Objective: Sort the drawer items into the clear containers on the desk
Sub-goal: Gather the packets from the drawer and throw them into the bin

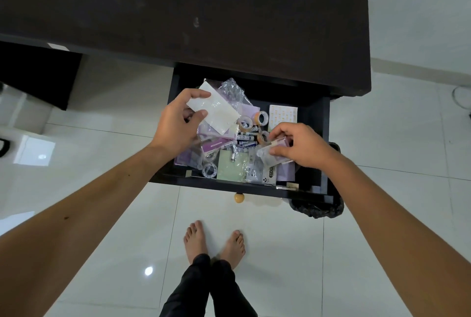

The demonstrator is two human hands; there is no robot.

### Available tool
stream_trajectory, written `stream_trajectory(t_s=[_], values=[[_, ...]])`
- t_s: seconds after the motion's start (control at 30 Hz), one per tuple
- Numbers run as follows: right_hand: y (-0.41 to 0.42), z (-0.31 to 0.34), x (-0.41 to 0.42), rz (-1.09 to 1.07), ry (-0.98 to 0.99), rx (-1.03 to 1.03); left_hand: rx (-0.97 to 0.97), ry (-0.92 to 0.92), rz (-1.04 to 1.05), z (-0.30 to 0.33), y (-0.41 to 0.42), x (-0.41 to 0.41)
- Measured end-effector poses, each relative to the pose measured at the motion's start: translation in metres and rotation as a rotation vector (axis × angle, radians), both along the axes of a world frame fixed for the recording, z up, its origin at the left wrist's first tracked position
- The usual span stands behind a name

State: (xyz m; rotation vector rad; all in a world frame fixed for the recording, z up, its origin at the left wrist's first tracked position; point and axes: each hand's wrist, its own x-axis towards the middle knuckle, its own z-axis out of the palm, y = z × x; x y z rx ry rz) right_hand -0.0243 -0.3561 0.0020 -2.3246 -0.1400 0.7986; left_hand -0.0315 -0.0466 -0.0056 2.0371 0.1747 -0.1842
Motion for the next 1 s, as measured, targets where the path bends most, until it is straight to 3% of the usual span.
stream_trajectory(t_s=[0.1,0.23,0.57,0.77,1.0], values=[[0.008,-0.008,-0.002,0.1,0.064,-0.068,0.024,-0.019,-0.022,0.009,0.01,0.006],[0.011,-0.018,-0.007,0.167,-0.003,-0.205,0.037,-0.028,-0.012,0.011,0.022,0.007],[0.029,0.0,0.003,0.131,0.116,0.024,0.013,-0.047,0.061,0.005,0.046,-0.009],[0.063,-0.023,-0.006,0.218,-0.007,-0.134,0.009,-0.057,0.112,0.004,0.064,-0.012],[0.062,-0.033,-0.016,0.246,-0.11,-0.125,-0.021,-0.072,0.139,0.002,0.075,-0.014]])
